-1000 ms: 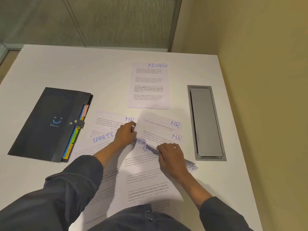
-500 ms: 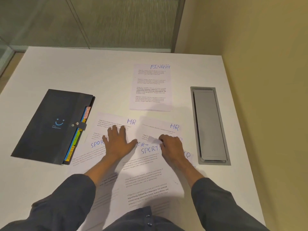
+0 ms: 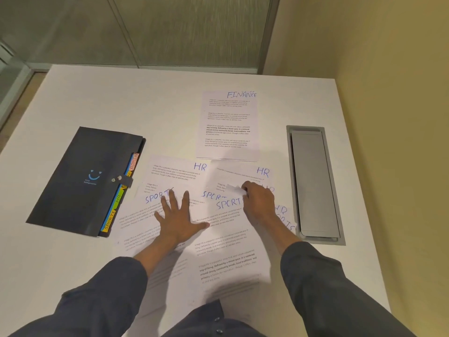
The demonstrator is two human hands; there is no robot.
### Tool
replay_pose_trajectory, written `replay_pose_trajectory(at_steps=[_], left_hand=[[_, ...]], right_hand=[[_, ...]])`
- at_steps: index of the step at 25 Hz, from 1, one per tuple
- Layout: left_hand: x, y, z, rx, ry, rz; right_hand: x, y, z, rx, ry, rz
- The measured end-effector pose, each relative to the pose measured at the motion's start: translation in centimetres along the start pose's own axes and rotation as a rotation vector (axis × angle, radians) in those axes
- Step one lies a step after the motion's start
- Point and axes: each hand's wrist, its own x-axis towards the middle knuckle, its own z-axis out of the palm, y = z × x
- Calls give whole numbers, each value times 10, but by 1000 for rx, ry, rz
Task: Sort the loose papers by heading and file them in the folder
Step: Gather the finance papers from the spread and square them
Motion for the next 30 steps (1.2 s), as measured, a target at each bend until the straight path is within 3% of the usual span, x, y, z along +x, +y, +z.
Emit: replay_pose_trajectory(at_steps=[2, 7, 11, 16, 20, 26, 30], left_hand=[[2, 6, -3, 43, 21, -6], [23, 20, -19, 30, 268, 90], [74, 41, -58, 23, 366, 181], [137, 60, -93, 135, 300, 260], [160, 67, -90, 201, 232, 245], [162, 69, -91, 158, 270, 259], [163, 68, -90, 160, 285, 255]], right_hand=[[6, -1, -1, -30, 0, 2], [38, -3, -16, -5, 91, 39], [91, 5, -36, 4, 0, 139], [140, 4, -42, -49, -110, 219], [157, 0, -32, -125, -42, 236], [192, -7, -35, 281, -71, 471], [203, -17, -41, 285, -102, 563]])
